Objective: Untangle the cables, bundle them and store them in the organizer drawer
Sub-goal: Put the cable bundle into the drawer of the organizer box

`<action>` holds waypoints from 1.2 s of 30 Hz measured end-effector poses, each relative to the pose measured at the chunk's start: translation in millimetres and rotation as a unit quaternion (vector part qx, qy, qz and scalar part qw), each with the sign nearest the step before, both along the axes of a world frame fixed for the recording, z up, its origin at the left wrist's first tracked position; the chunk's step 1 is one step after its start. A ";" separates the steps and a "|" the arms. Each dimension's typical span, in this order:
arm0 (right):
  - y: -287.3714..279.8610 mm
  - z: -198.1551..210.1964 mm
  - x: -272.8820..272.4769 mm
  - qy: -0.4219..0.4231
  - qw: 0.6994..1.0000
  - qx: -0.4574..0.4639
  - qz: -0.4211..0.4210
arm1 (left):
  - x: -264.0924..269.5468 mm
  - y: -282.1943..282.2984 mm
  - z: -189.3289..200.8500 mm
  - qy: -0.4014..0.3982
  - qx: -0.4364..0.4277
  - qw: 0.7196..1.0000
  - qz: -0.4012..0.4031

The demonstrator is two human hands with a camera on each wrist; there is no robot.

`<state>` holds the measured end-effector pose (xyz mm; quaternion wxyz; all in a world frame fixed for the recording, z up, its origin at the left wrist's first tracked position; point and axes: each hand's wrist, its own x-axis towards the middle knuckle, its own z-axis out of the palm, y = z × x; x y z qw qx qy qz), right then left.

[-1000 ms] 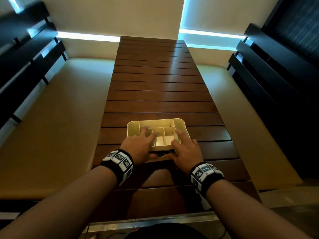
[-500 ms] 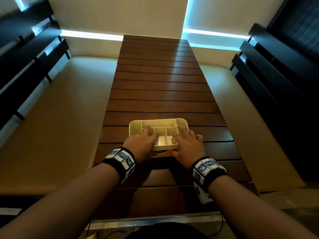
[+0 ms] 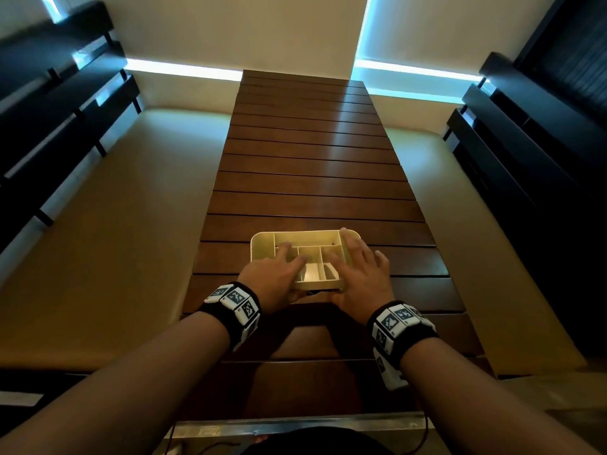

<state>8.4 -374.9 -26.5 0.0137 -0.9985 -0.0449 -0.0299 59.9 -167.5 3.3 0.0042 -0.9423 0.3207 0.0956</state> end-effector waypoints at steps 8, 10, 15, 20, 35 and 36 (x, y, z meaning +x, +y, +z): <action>-9.5 6.6 10.0 0.070 0.997 0.019 0.038 | -1.4 15.2 5.0 -0.078 -0.018 0.997 0.010; -9.7 3.7 11.0 0.066 0.997 0.029 0.029 | 1.5 15.4 6.2 -0.112 -0.020 0.993 0.027; -7.3 4.3 11.7 0.049 0.997 0.034 0.048 | 18.4 12.7 -11.0 -0.021 0.034 0.998 0.049; -15.3 -6.1 11.2 -0.016 0.995 0.074 0.058 | 23.2 16.7 -18.1 -0.023 -0.007 0.999 0.043; -24.8 -15.8 13.2 -0.034 0.987 0.146 0.065 | 29.1 26.7 -25.5 -0.010 -0.091 0.996 0.017; -23.4 -14.3 13.0 -0.032 0.987 0.143 0.060 | 30.0 26.6 -25.0 -0.009 -0.092 0.996 0.014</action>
